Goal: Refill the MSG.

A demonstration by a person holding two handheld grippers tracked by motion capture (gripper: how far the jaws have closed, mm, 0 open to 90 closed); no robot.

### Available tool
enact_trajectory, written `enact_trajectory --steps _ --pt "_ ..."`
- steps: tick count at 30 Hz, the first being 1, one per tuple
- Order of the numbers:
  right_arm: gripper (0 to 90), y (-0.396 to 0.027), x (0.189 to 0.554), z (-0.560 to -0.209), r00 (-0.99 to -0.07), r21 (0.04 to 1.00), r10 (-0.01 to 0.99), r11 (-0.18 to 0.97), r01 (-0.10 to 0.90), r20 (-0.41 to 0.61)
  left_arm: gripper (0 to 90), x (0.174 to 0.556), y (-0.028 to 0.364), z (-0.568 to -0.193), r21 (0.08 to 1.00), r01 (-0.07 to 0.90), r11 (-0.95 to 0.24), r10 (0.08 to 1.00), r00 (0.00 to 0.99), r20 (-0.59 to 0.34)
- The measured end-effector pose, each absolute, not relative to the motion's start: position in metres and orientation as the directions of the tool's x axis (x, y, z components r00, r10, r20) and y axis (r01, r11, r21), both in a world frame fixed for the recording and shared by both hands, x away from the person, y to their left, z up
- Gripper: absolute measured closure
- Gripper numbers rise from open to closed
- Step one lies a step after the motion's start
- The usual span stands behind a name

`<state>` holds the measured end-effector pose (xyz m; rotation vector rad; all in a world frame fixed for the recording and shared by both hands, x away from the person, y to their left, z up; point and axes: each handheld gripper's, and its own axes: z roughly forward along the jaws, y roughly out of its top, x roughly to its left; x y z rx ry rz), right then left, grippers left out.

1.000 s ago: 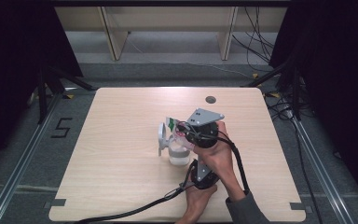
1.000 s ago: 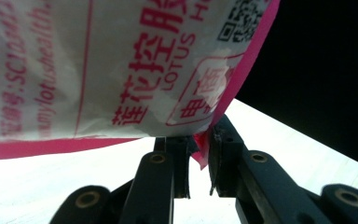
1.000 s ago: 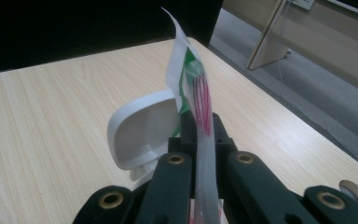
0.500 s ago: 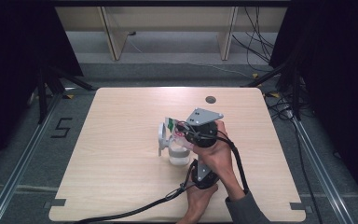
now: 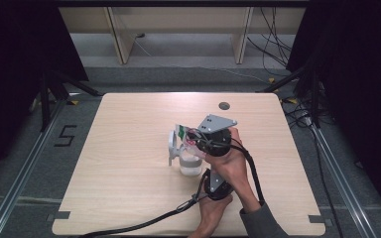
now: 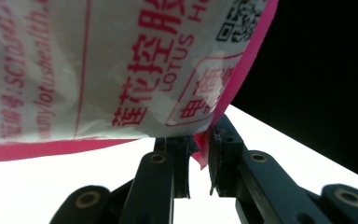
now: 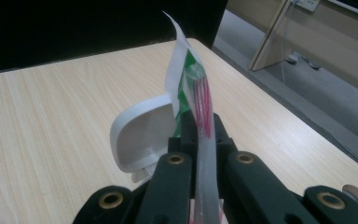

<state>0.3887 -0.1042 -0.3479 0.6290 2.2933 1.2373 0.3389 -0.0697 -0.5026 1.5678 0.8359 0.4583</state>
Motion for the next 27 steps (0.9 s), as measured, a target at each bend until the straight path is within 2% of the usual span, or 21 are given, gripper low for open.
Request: enact_trajectory --steps 5,11,27 --pt "89.8 -0.1042 0.3901 -0.3475 -0.785 0.852 0.584 0.502 0.150 -0.206 79.3 0.3396 -0.0720 -0.5021 0.968 0.252 0.013 0.732 0.657 -0.180" --pt "89.8 -0.1051 0.3891 -0.3464 -0.787 0.855 0.593 0.485 0.182 -0.169 79.3 0.3400 -0.0716 -0.5022 0.969 0.247 0.013 0.732 0.657 -0.178" --pt "89.7 -0.1027 0.3895 -0.3475 -0.787 0.856 0.594 0.483 0.186 -0.165 79.2 0.3400 -0.0707 -0.5020 0.970 0.243 0.008 0.733 0.659 -0.171"
